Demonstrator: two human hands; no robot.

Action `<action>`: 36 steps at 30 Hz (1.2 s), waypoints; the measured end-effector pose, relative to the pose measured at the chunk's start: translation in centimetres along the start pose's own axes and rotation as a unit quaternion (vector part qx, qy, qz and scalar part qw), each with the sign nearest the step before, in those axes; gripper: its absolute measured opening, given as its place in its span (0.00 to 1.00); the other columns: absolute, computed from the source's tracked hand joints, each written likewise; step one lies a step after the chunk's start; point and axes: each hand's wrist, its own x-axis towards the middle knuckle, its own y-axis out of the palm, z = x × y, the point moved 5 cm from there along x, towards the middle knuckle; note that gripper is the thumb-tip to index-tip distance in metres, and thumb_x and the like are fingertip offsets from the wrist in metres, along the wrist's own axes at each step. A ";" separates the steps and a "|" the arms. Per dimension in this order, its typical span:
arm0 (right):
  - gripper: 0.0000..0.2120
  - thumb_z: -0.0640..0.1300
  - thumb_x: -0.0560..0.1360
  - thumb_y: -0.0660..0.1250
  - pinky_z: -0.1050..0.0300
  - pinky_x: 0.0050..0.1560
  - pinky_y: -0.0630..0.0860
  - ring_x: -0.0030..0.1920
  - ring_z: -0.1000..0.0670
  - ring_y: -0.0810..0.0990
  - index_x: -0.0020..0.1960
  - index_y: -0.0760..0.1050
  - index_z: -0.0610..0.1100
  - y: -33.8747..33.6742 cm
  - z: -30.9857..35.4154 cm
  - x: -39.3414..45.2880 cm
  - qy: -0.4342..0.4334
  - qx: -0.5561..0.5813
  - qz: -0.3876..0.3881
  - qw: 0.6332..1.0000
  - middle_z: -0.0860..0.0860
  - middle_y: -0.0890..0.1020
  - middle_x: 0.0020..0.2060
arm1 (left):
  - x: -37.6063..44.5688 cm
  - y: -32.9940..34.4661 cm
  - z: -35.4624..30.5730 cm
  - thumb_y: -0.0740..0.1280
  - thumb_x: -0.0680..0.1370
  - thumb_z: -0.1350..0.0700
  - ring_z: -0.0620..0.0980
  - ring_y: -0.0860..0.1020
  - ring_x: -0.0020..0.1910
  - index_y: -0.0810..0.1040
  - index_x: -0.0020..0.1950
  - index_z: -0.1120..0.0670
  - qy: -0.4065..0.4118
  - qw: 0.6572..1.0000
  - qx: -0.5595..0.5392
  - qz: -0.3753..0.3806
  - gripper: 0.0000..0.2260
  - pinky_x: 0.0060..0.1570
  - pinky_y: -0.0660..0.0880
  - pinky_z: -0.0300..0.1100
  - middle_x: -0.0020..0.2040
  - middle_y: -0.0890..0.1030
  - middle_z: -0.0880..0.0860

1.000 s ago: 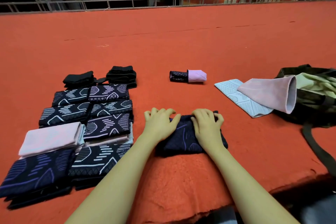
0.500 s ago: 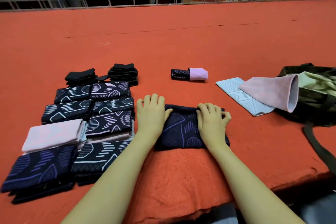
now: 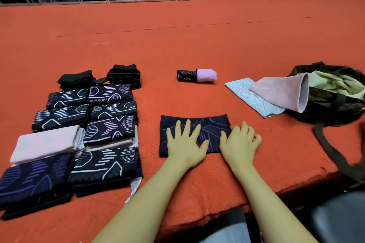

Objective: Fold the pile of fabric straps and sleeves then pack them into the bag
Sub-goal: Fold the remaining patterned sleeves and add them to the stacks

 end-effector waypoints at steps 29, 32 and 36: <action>0.14 0.58 0.75 0.60 0.51 0.67 0.49 0.48 0.52 0.78 0.42 0.72 0.48 -0.5 9.2 -1.8 -0.277 0.115 0.062 0.952 0.55 0.79 0.39 | -0.3 -3.0 6.5 0.59 0.79 0.46 0.59 0.67 0.66 0.67 0.70 0.56 -0.132 0.971 0.099 -0.174 0.23 0.63 0.54 0.53 0.64 0.74 0.56; 0.30 0.66 0.72 0.42 0.54 0.70 0.42 0.62 0.57 0.73 0.55 0.75 0.50 -0.7 8.2 -2.2 -0.270 0.153 0.107 0.945 0.57 0.80 0.54 | -0.8 -2.3 6.4 0.73 0.68 0.49 0.61 0.79 0.43 0.78 0.62 0.58 -0.124 0.958 0.083 -0.245 0.25 0.51 0.61 0.51 0.42 0.83 0.57; 0.40 0.68 0.68 0.32 0.48 0.71 0.36 0.77 0.55 0.48 0.77 0.52 0.58 0.2 7.3 -2.8 -0.307 0.035 0.187 0.932 0.56 0.53 0.77 | -1.7 -1.3 6.1 0.71 0.67 0.55 0.60 0.78 0.35 0.79 0.61 0.59 -0.087 0.946 0.041 -0.311 0.24 0.45 0.73 0.53 0.36 0.81 0.56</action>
